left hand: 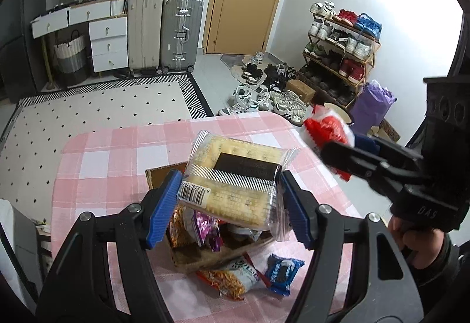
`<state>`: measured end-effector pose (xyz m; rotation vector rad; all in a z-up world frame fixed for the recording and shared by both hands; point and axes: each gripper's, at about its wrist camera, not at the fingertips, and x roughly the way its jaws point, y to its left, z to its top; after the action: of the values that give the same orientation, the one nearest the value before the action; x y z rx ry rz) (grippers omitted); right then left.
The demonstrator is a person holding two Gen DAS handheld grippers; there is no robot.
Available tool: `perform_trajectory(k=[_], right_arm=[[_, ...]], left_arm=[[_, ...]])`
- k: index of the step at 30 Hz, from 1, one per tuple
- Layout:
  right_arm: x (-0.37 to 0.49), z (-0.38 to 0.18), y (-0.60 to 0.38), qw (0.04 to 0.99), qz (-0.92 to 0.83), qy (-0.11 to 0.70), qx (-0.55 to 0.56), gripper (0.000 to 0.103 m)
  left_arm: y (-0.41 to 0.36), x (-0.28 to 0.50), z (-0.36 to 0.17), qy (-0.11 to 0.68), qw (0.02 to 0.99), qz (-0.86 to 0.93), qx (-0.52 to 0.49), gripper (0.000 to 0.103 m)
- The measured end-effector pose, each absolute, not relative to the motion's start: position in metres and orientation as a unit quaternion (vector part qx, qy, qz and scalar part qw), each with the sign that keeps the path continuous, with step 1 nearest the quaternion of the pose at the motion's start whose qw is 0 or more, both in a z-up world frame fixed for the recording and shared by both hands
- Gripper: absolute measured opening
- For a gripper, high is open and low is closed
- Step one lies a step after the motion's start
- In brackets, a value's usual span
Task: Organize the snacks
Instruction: 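Lift both packs and carry them over the cardboard box, then open both grippers to drop the crackers and gum bag into the box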
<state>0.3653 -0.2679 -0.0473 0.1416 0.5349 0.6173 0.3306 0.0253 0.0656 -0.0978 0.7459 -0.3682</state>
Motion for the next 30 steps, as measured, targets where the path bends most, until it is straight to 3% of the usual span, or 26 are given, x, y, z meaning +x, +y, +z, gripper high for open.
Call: perform_trajectory(k=[21,26,28,30], right_arm=[[0.434,-0.104,-0.256,0.903,0.275,0.323,0.063,0.05],[0.442,-0.116,-0.254,0.898,0.277,0.333,0.079,0.059],[0.444,-0.117,-0.258,0.897,0.275,0.334,0.091,0.068],[0.443,-0.115,-0.26,0.898,0.277,0.328,0.094,0.068]], left_arm=[[0.018,0.397,-0.001,0.418,0.888,-0.18,-0.071,0.066],[0.024,0.403,-0.011,0.43,0.881,-0.181,-0.079,0.067],[0.024,0.403,-0.013,0.431,0.882,-0.177,-0.075,0.07],[0.026,0.4,-0.012,0.429,0.883,-0.174,-0.074,0.07]])
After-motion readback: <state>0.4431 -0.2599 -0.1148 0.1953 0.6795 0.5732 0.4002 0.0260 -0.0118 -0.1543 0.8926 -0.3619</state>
